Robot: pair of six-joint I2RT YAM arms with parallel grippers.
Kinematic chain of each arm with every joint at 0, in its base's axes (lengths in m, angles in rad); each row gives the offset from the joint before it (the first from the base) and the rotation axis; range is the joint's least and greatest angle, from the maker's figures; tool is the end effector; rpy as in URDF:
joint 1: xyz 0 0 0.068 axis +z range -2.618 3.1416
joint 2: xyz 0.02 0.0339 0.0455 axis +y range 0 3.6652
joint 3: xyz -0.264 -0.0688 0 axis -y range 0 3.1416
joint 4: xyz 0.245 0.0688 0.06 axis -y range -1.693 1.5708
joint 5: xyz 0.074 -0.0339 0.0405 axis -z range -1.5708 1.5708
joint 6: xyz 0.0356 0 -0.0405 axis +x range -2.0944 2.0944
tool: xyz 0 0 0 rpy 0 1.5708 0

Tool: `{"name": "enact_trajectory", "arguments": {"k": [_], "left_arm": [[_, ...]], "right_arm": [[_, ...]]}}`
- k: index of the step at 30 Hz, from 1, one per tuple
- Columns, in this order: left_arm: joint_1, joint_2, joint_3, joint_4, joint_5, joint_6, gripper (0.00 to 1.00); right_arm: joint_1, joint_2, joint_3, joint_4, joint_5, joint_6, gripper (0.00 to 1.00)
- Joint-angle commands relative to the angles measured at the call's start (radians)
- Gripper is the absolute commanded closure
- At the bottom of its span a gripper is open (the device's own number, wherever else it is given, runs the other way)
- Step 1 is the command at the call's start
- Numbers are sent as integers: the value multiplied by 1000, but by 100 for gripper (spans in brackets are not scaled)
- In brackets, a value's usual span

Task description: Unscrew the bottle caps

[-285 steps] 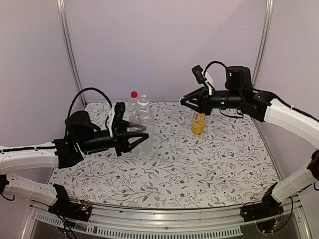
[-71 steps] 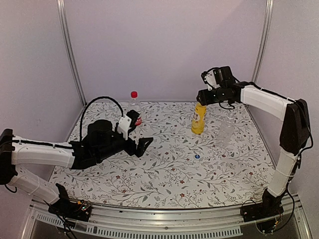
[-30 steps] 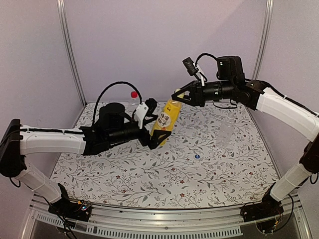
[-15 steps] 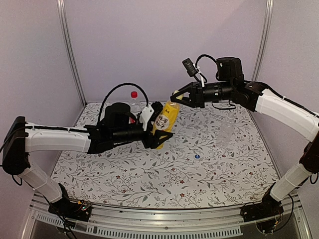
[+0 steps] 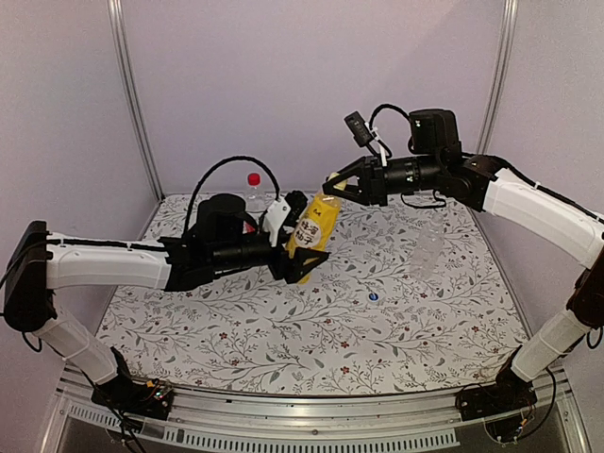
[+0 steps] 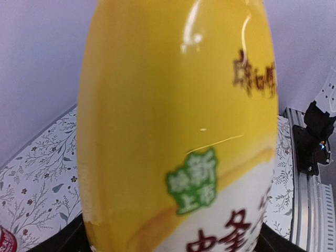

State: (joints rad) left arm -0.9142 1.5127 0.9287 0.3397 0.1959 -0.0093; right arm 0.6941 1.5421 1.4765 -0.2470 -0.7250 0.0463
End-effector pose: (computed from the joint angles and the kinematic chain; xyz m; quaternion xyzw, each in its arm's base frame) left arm 0.2068 -0.2797 0.2657 0.3970 0.6790 -0.3420 0.5142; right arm 0.2590 0.2463 0.3902 -0.4384 0.6503 0.4664 0.4092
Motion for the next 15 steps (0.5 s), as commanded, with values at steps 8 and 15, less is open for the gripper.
{"name": "enact_trajectory", "arguments": {"k": [8,15], "left_arm": [[2,-32,-14,24,-7,3,32],[4,-34,-24,32,-5,3,48]], "right_arm": [[7,10,-10,-16,-7,-27,100],[7,10,-17,4,-7,-7,87]]}}
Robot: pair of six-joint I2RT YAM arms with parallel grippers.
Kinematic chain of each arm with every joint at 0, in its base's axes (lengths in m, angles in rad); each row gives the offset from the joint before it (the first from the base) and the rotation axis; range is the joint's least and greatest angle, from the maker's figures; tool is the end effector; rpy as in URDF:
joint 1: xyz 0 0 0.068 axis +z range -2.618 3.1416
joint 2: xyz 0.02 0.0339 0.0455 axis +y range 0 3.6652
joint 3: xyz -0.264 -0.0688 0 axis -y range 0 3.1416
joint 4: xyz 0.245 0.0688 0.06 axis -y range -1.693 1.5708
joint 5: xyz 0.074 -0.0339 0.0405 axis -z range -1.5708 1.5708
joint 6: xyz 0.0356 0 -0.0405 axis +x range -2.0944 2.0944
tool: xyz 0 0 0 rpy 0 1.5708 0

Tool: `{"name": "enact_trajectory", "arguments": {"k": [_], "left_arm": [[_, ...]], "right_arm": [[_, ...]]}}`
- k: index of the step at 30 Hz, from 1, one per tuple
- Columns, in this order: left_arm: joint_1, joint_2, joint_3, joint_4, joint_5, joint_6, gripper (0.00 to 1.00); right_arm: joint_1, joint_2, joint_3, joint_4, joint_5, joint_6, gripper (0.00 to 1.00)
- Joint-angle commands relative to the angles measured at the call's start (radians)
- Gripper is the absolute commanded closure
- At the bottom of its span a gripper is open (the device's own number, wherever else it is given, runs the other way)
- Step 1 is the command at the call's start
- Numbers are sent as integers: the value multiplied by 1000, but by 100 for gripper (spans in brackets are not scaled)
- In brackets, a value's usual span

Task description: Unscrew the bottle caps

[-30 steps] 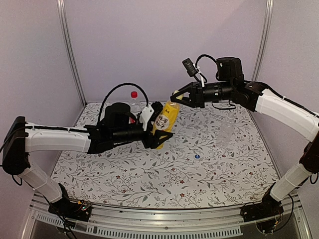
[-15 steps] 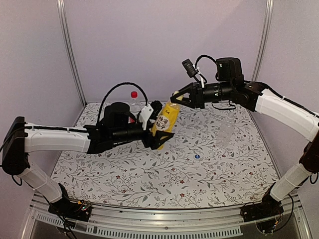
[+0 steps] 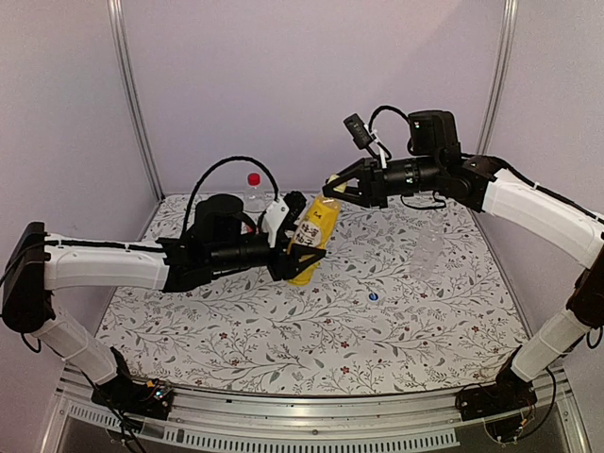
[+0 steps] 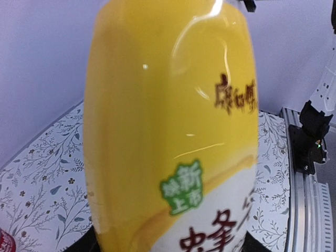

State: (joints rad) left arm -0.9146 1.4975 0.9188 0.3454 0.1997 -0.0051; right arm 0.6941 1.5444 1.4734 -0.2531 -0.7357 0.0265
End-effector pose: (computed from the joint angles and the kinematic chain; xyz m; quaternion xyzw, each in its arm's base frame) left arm 0.2046 -0.2773 0.2678 0.3984 0.6742 -0.3439 0.5181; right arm 0.2590 0.2466 0.3879 -0.4466 0.6470 0.4653 0.4068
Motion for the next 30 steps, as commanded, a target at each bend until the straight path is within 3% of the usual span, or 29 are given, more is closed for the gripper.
{"name": "enact_trajectory", "arguments": {"k": [1,7,11,19,30], "left_arm": [[4,-25,-20,32,-12,-1,48],[3,-39,-41,46,-12,-16,49],[3,-40,-58,64,-14,-35,50],[2,-37,-64,73,-13,-48,51],[2,-37,-70,69,-15,-48,52]], "right_arm": [[7,6,-16,12,8,17,82],[8,-7,-41,86,46,86,33],[27,-27,-63,157,115,164,16],[54,-21,-57,191,205,227,24],[59,-25,-56,200,191,234,46]]}}
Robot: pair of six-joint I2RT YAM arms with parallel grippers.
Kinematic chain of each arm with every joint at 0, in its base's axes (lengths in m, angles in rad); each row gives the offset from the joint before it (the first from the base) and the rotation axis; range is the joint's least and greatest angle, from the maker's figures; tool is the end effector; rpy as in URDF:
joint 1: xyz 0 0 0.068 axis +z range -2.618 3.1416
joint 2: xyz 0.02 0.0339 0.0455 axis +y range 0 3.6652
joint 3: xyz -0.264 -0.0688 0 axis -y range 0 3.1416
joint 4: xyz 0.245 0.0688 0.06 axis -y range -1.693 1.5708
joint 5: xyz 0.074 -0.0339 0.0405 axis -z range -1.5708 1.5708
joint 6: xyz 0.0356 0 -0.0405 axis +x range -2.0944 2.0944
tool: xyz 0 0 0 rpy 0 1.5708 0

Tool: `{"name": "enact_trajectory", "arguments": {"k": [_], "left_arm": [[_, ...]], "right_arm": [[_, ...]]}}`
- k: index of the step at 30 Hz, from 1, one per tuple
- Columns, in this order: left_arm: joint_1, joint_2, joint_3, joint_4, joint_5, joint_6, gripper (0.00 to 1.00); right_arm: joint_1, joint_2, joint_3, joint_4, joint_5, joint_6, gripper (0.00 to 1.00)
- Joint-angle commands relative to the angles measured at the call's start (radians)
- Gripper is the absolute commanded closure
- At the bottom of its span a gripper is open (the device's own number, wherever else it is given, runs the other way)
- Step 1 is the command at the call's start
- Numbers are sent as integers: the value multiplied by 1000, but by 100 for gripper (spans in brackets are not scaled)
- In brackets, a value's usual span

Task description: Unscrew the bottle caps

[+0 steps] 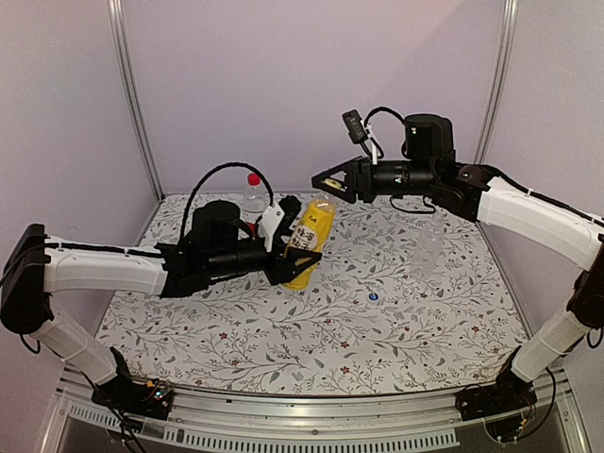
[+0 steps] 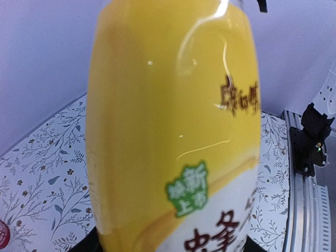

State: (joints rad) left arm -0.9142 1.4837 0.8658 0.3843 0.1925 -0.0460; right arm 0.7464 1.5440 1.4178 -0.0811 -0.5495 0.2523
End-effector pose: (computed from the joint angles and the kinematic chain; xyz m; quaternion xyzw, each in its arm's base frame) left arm 0.2006 -0.2715 0.2583 0.3826 0.6836 -0.3519 0.5124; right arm 0.2558 0.2619 0.3846 -0.3485 0.6829 0.4754 0.4316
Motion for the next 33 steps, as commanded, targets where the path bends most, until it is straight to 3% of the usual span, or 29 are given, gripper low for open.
{"name": "enact_trajectory", "arguments": {"k": [1,7,16,23,27,31,33], "left_arm": [[1,-23,-17,30,-8,-7,52],[0,-25,-21,27,-10,-9,52],[1,-26,-17,28,-13,-11,52],[1,-26,-20,28,-14,-15,52],[1,-25,-21,28,-15,-14,52],[1,-26,-20,29,-9,-20,52],[2,-29,-21,32,18,-28,53]], "right_arm": [[8,-25,-1,27,5,7,48],[8,-34,-10,30,-1,4,60],[9,-36,-35,47,-21,12,60],[10,-38,-40,51,-26,13,68],[10,-41,-40,55,-24,12,79],[10,-42,-45,57,-30,8,98],[10,-41,-44,60,-63,-18,100]]}}
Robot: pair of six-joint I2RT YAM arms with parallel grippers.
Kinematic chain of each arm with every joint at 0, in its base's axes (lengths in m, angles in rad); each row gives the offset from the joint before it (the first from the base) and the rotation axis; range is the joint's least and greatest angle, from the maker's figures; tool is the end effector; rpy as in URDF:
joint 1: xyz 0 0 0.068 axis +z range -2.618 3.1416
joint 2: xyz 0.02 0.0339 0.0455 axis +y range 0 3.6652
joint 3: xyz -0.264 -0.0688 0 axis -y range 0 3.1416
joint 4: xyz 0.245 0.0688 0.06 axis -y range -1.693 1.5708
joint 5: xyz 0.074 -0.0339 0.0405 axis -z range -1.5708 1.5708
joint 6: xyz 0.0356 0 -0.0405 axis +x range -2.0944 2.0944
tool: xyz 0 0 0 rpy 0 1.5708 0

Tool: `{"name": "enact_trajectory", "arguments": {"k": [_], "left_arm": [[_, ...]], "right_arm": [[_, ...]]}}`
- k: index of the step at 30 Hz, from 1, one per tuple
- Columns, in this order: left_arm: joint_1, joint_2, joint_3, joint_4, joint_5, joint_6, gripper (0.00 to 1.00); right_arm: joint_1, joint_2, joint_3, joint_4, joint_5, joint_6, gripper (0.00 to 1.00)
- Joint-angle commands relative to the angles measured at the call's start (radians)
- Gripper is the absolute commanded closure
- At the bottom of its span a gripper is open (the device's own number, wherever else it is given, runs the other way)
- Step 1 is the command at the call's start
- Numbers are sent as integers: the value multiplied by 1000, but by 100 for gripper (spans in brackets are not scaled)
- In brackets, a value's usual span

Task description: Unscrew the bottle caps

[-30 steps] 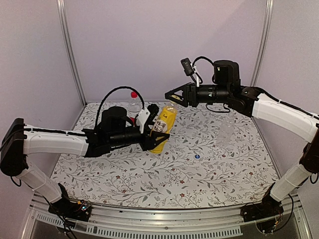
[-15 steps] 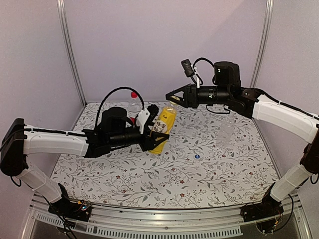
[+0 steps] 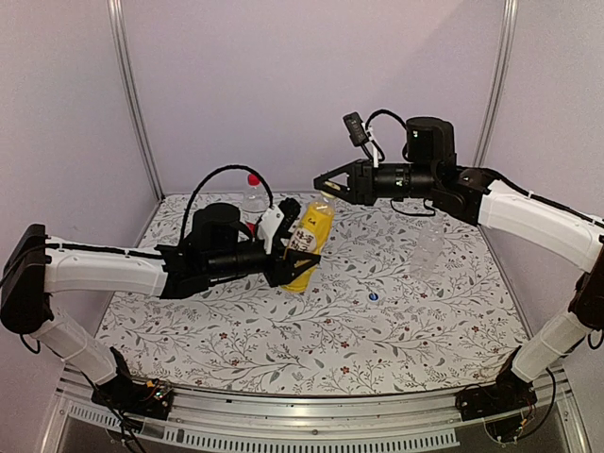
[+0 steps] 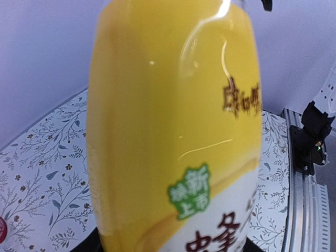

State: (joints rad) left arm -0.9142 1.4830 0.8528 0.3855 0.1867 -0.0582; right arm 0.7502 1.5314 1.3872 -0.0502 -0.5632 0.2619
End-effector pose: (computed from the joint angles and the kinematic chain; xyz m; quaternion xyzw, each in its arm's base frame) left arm 0.1998 -0.2701 0.2542 0.3779 0.6901 -0.3513 0.5075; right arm 0.2525 0.2613 0.3814 -0.3506 0.6773 0.4835 0.4296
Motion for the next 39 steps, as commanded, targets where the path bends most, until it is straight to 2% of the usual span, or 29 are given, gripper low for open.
{"name": "enact_trajectory", "arguments": {"k": [1,3,6,7,10,12,15,19,21,24,29,34,39], "left_arm": [[3,-34,-9,41,61,-18,53],[10,-52,-23,76,236,-24,53],[20,-68,-37,142,658,-43,51],[20,-68,-33,157,742,-62,51],[22,-59,-22,189,886,-120,52],[23,-62,-29,211,904,-139,53],[28,-71,-40,223,869,-138,54],[40,-68,-48,231,822,-142,54],[44,-63,-46,228,780,-144,54],[49,-67,-43,212,668,-143,54],[47,-90,-46,158,472,-129,52],[25,-124,-67,138,240,-130,51],[-49,-135,-63,122,-56,-116,51]], "right_arm": [[6,-27,-7,25,-89,-56,100],[6,-18,27,-20,-211,-179,100],[6,15,84,-137,-484,-429,100],[5,28,118,-185,-564,-472,100],[5,119,277,-401,-727,-644,97],[5,173,358,-504,-745,-722,85],[3,199,375,-527,-720,-752,70],[3,167,353,-503,-661,-716,42],[3,129,321,-445,-619,-659,27],[3,64,253,-331,-519,-548,13],[3,-23,206,-227,-303,-363,3],[4,-57,230,-174,-45,-129,3],[9,-52,210,-98,96,3,4]]}}
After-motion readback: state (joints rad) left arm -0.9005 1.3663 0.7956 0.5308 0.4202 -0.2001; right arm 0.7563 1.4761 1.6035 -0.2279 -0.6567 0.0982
